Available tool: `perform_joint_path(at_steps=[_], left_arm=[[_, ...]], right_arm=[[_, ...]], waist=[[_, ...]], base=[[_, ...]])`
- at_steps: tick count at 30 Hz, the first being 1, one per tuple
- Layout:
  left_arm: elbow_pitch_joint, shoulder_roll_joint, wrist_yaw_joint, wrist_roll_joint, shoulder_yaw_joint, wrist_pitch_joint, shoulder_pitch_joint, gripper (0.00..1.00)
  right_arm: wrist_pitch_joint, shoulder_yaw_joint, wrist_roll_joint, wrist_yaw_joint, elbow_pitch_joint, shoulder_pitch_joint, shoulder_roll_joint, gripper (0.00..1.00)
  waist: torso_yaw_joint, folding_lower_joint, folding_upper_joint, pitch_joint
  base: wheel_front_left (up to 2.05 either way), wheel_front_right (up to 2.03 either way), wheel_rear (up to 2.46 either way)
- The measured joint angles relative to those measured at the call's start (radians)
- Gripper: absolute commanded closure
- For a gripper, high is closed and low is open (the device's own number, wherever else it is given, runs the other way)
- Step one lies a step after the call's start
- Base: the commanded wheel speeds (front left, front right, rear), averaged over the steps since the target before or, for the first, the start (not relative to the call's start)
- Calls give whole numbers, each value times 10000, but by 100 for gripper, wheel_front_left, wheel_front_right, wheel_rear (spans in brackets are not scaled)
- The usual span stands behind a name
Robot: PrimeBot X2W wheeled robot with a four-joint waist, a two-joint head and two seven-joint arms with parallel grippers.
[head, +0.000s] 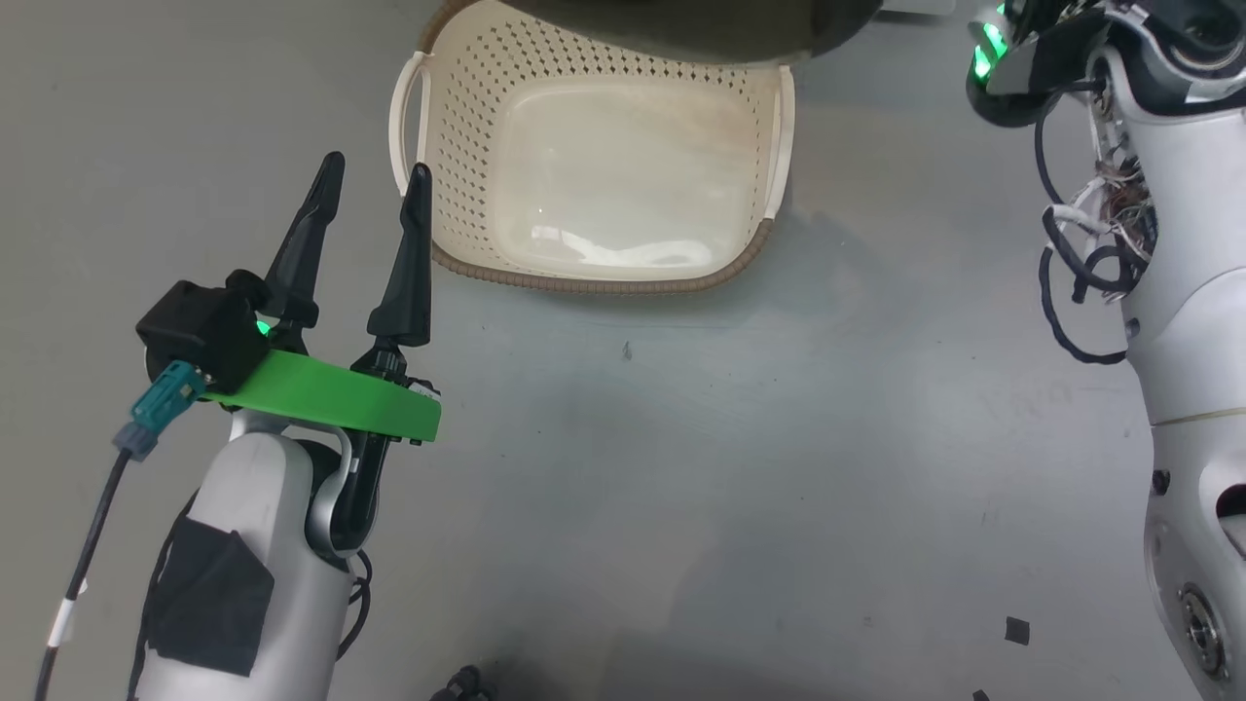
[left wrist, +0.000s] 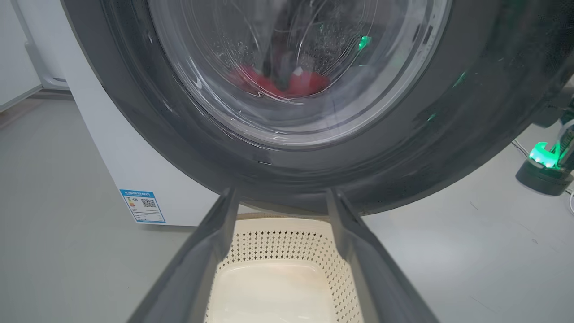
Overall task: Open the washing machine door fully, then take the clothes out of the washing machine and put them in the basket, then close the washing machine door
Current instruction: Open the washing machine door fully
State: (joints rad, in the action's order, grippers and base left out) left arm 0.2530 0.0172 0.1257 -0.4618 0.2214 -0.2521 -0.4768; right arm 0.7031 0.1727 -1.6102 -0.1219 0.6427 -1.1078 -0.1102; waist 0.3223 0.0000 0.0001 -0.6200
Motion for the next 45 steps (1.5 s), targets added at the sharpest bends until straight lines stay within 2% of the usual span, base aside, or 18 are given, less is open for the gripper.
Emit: perform_joint_path(at_steps=[13,26,45], left_arm=[[107,0,0,-86,12,0,246,0],[334,0,0,-236,65,0,593,0],[771,4,2,-408,445,0,1144,0]], right_arm=[[1269,1097,-88,0,-146,1208,180,100],[1446,1873,-253,0,-355,2566,255,100],[-326,3348,-451,0,-1095,3690,265,100]], waist=[[153,0,0,719],[755,0,0,1456],[2045,0,0,2553]], base=[[0,0,0],[0,0,0],[0,0,0]])
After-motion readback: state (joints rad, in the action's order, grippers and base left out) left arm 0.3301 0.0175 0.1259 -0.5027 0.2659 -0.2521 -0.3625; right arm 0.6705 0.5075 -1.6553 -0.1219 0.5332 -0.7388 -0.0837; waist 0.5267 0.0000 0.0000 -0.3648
